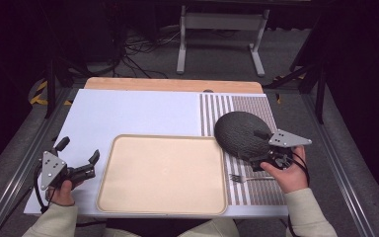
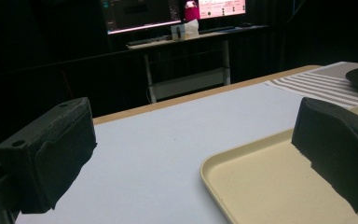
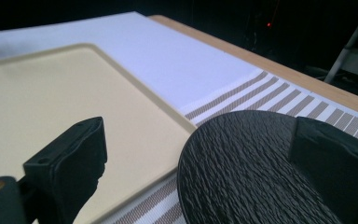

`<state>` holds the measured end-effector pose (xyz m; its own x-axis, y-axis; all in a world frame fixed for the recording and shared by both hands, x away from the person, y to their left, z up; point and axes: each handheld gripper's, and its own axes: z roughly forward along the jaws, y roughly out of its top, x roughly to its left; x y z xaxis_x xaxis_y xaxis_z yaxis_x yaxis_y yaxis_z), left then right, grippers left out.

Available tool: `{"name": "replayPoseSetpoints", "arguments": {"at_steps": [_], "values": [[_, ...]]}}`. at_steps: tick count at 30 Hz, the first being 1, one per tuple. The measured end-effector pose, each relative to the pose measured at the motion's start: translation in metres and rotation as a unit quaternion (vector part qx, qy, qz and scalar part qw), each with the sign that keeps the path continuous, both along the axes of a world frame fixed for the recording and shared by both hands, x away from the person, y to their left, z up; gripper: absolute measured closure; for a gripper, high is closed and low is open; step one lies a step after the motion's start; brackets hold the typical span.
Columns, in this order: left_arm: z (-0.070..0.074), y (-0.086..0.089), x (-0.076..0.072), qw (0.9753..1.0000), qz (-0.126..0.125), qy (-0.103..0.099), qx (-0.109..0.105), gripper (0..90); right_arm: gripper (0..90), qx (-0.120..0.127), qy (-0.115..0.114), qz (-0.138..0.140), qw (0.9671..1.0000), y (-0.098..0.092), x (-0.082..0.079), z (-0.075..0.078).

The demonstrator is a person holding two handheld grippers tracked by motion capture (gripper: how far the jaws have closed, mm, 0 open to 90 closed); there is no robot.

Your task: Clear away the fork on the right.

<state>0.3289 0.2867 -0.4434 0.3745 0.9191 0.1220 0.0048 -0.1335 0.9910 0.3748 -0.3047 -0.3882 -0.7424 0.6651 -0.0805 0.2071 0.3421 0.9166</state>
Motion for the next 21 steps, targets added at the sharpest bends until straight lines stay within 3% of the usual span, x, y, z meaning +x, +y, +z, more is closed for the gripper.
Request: {"name": "replayPoseSetpoints", "arguments": {"at_steps": [6, 8, 12, 16, 19, 20, 21], "values": [[0.0, -0.002, 0.0, 1.0, -0.004, 0.001, 0.001, 0.4, 4.7, -0.036, 0.019, 0.017, 0.999, -0.001, 0.003, 0.004], [0.0, -0.002, 0.0, 1.0, -0.005, 0.001, 0.001, 0.4, 4.7, -0.059, 0.029, 0.025, 0.9975, -0.001, 0.003, 0.007], [0.0, -0.001, 0.0, 1.0, -0.005, 0.002, 0.001, 0.4, 4.7, -0.078, 0.039, 0.033, 0.9956, 0.0, 0.004, 0.009], [0.001, -0.002, 0.0, 1.0, -0.006, 0.001, 0.002, 0.4, 4.7, -0.103, 0.053, 0.052, 0.992, 0.003, 0.005, 0.011], [0.001, -0.002, -0.001, 1.0, -0.007, 0.001, 0.001, 0.4, 4.7, -0.133, 0.065, 0.063, 0.987, 0.006, 0.006, 0.012], [0.001, -0.002, -0.001, 1.0, -0.007, 0.002, 0.001, 0.4, 4.7, -0.133, 0.065, 0.063, 0.987, 0.006, 0.006, 0.012], [0.001, -0.002, -0.001, 1.0, -0.007, 0.001, 0.003, 0.4, 4.7, -0.148, 0.071, 0.068, 0.984, 0.007, 0.006, 0.012]]}}
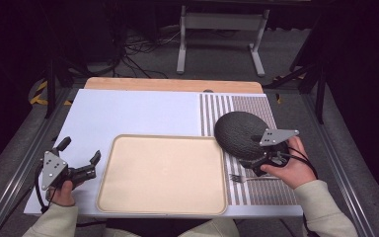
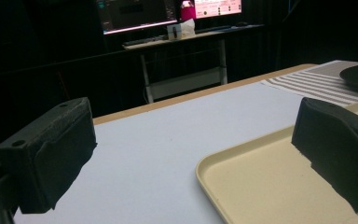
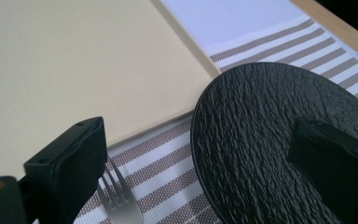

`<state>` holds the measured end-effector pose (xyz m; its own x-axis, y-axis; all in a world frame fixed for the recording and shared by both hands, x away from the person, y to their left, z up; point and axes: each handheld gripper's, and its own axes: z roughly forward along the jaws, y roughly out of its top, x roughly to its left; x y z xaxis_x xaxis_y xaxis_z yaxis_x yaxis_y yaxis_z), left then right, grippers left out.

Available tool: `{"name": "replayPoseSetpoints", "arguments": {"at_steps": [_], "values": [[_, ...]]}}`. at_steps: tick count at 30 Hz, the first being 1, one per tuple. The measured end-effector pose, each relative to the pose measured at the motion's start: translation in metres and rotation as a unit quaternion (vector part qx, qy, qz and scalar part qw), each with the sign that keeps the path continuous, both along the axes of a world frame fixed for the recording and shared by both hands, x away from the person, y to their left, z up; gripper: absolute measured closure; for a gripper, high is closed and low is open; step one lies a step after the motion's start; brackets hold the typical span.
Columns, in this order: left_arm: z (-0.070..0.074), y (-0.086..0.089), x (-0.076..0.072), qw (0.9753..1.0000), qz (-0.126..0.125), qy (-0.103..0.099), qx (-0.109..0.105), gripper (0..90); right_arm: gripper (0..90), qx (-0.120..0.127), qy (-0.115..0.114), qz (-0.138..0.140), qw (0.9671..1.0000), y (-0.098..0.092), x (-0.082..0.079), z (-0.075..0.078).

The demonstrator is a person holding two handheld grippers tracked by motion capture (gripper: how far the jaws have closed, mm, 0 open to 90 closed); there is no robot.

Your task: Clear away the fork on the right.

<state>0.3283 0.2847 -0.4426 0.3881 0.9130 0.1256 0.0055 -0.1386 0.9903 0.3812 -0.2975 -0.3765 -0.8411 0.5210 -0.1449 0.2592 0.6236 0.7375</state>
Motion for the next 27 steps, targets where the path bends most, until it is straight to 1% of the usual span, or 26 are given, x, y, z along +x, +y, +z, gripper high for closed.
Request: {"name": "replayPoseSetpoints", "arguments": {"at_steps": [2, 3, 6, 8, 10, 13, 14, 15, 17, 21, 22, 24, 26, 27], "values": [[0.0, 0.0, 0.0, 1.0, 0.0, 0.0, 0.0, 0.4, 5.5, -0.017, 0.002, 0.008, 0.9998, 0.001, 0.0, -0.001], [0.0, 0.0, 0.0, 1.0, 0.0, 0.0, 0.0, 0.4, 5.5, -0.017, 0.002, 0.008, 0.9998, 0.001, 0.0, -0.001], [0.0, 0.0, 0.0, 1.0, 0.0, 0.0, -0.001, 0.4, 5.7, -0.047, 0.012, 0.017, 0.9987, 0.003, 0.002, -0.003], [0.0, 0.0, 0.0, 1.0, 0.0, 0.0, 0.0, 0.4, 5.7, -0.062, 0.017, 0.02, 0.9977, 0.003, 0.003, -0.004], [0.0, 0.0, 0.0, 1.0, 0.0, 0.0, -0.001, 0.4, 5.7, -0.073, 0.022, 0.022, 0.9968, 0.005, 0.003, -0.005], [0.0, 0.0, 0.0, 1.0, 0.0, 0.0, -0.001, 0.4, 5.7, -0.094, 0.032, 0.03, 0.9946, 0.006, 0.004, -0.006], [0.0, 0.0, 0.0, 1.0, 0.0, 0.0, -0.001, 0.4, 5.7, -0.094, 0.032, 0.03, 0.9946, 0.006, 0.004, -0.006], [0.0, 0.0, 0.0, 1.0, -0.001, 0.0, 0.0, 0.4, 5.7, -0.099, 0.036, 0.033, 0.9939, 0.007, 0.004, -0.007], [0.0, 0.0, 0.0, 1.0, -0.001, 0.0, -0.001, 0.4, 5.7, -0.119, 0.046, 0.042, 0.991, 0.009, 0.005, -0.009], [0.0, 0.0, 0.0, 1.0, -0.001, 0.001, -0.001, 0.4, 5.8, -0.135, 0.059, 0.051, 0.9878, 0.011, 0.005, -0.013], [0.0, 0.0, 0.0, 1.0, -0.001, 0.001, 0.0, 0.4, 5.8, -0.135, 0.059, 0.051, 0.9878, 0.011, 0.005, -0.013], [0.0, 0.0, 0.0, 1.0, -0.001, 0.001, 0.0, 0.4, 5.9, -0.143, 0.066, 0.055, 0.986, 0.013, 0.006, -0.017], [0.0, 0.0, 0.0, 1.0, -0.001, 0.0, -0.001, 0.4, 6.1, -0.159, 0.076, 0.062, 0.9824, 0.014, 0.007, -0.022], [0.0, 0.0, 0.0, 1.0, -0.001, 0.001, -0.001, 0.4, 6.1, -0.159, 0.076, 0.062, 0.9824, 0.014, 0.007, -0.022]]}}
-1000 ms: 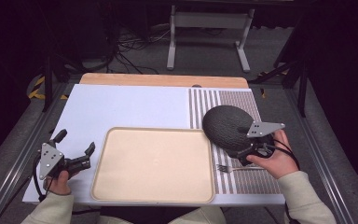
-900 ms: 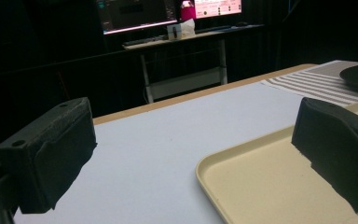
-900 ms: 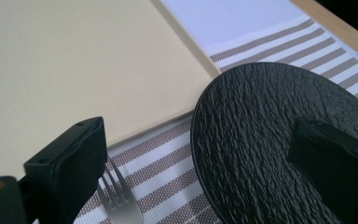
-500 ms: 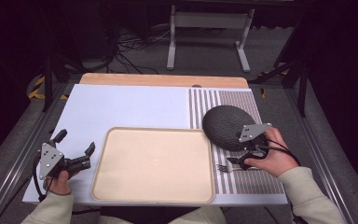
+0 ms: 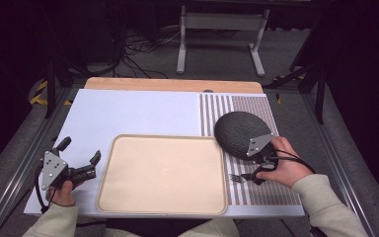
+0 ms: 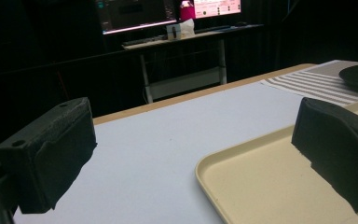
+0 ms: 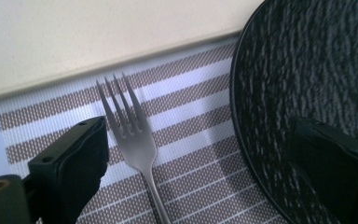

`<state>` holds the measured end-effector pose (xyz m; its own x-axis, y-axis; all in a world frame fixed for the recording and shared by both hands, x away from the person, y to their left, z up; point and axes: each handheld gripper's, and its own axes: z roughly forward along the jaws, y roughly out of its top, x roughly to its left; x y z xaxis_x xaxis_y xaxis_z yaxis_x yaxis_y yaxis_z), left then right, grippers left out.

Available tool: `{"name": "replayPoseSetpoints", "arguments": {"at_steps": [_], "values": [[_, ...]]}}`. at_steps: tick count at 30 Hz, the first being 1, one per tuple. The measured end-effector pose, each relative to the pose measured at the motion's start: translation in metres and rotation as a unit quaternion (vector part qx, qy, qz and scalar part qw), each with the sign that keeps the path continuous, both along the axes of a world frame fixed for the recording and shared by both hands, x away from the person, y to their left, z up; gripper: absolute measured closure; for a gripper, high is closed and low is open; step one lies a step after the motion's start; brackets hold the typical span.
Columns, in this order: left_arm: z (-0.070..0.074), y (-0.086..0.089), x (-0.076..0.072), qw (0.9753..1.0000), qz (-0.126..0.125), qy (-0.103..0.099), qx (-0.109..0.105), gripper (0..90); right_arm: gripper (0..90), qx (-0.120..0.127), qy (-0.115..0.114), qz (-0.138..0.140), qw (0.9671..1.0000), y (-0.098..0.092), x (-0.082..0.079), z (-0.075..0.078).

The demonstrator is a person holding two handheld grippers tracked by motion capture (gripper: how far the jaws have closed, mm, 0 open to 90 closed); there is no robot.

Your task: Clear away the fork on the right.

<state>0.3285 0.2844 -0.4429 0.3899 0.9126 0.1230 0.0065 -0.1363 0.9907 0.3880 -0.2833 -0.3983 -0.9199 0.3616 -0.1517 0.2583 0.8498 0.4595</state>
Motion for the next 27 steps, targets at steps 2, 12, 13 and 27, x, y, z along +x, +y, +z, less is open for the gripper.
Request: {"name": "replayPoseSetpoints", "arguments": {"at_steps": [2, 12, 13, 27], "values": [[0.0, 0.0, 0.0, 1.0, 0.0, 0.0, 0.001, 0.4, 6.1, -0.009, 0.008, 0.002, 0.9999, 0.001, 0.001, -0.003], [0.0, 0.0, 0.0, 1.0, 0.0, 0.0, 0.0, 0.4, 6.4, -0.052, 0.037, 0.02, 0.9977, 0.004, 0.003, -0.01], [0.0, 0.0, 0.0, 1.0, 0.0, 0.001, 0.0, 0.4, 6.4, -0.059, 0.043, 0.019, 0.9972, 0.005, 0.002, -0.011], [0.0, 0.0, 0.0, 1.0, -0.003, 0.003, 0.0, 0.4, 11.1, -0.103, 0.083, 0.026, 0.9909, 0.007, 0.003, -0.017]]}}
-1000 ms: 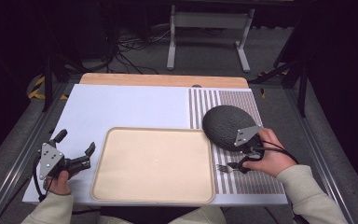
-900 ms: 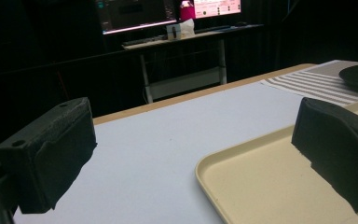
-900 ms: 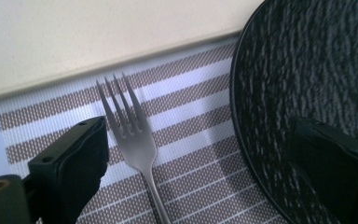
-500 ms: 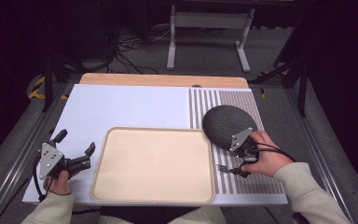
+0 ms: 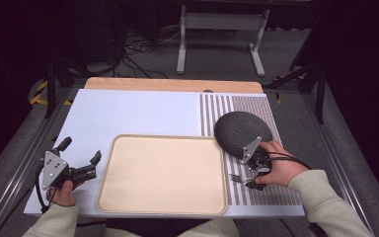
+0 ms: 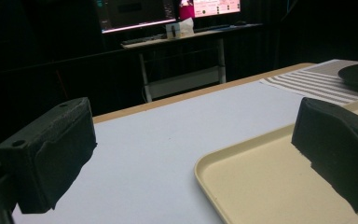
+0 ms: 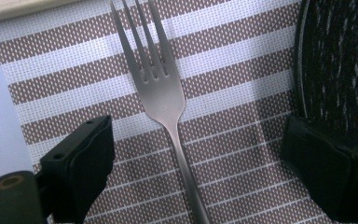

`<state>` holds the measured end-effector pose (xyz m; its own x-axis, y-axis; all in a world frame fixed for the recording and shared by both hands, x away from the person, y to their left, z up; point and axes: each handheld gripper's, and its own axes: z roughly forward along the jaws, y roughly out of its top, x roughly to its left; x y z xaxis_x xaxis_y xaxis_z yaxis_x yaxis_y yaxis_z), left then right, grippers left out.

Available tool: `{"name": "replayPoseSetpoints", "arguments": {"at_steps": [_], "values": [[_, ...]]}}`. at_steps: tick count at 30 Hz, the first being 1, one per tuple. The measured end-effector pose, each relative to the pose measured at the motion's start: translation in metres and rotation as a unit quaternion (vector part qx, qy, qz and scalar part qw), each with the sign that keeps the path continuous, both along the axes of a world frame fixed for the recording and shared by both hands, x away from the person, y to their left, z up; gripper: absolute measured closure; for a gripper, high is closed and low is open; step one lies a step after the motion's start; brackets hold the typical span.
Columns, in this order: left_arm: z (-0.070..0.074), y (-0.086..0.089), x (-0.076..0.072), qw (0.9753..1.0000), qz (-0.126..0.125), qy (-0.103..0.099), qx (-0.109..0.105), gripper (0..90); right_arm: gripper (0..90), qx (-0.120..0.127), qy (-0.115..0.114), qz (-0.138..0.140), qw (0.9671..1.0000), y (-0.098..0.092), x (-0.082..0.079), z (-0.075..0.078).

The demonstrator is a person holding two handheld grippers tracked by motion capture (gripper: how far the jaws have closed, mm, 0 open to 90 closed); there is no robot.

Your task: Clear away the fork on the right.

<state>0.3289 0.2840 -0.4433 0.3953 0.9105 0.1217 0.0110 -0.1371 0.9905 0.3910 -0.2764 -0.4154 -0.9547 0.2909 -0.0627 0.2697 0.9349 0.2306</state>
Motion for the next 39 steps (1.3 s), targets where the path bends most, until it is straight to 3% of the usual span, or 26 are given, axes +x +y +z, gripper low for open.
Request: {"name": "replayPoseSetpoints", "arguments": {"at_steps": [3, 4, 6, 9, 12, 14, 18, 23, 27, 32, 39], "values": [[-0.0001, -0.0005, -0.0001, 1.0, 0.0, 0.0, 0.0, 0.4, 17.1, 0.002, 0.01, 0.009, 0.9999, -0.0008, 0.0007, 0.0006], [-0.0003, -0.0007, 0.0001, 1.0, 0.0, 0.0, 0.0, 0.4, 22.9, 0.018, 0.017, 0.015, 0.9996, -0.0011, 0.0011, -0.0009], [-0.0002, -0.0005, 0.0003, 1.0, -0.001, -0.001, 0.004, 0.4, 26.4, 0.019, 0.019, 0.019, 0.9995, -0.0011, 0.0013, -0.0009], [-0.0003, -0.001, 0.0004, 1.0, -0.002, -0.001, 0.004, 0.4, 34.8, 0.004, 0.03, 0.032, 0.999, -0.0004, 0.0012, -0.0005], [-0.0002, -0.0008, 0.0002, 1.0, -0.003, 0.0, 0.004, 0.4, 45.9, -0.025, 0.04, 0.036, 0.9982, 0.0011, -0.0001, 0.0003], [-0.0002, -0.0007, 0.0002, 1.0, -0.003, -0.001, 0.004, 0.4, 49.9, -0.04, 0.038, 0.048, 0.9973, 0.0015, 0.0006, -0.0001], [-0.0003, -0.0008, 0.0003, 1.0, -0.003, -0.002, 0.003, 0.4, 60.9, -0.081, 0.041, 0.063, 0.9939, 0.0018, 0.0007, 0.0012], [-0.0002, -0.001, 0.0002, 1.0, -0.005, -0.001, 0.004, 0.4, 70.2, -0.1, 0.047, 0.075, 0.9911, 0.0023, 0.0015, 0.0018], [-0.0003, -0.001, 0.0002, 1.0, -0.005, -0.001, 0.005, 0.4, 82.7, -0.125, 0.051, 0.101, 0.9857, 0.0022, 0.0034, 0.0018], [-0.0003, -0.0008, -0.0001, 1.0, -0.007, -0.001, 0.004, 0.4, 84.1, -0.134, 0.052, 0.127, 0.9815, 0.0031, 0.0047, 0.0017], [-0.0002, -0.0006, -0.0002, 1.0, -0.007, -0.001, 0.004, 0.4, 84.5, -0.132, 0.055, 0.136, 0.9804, 0.0032, 0.0049, 0.0013]]}}
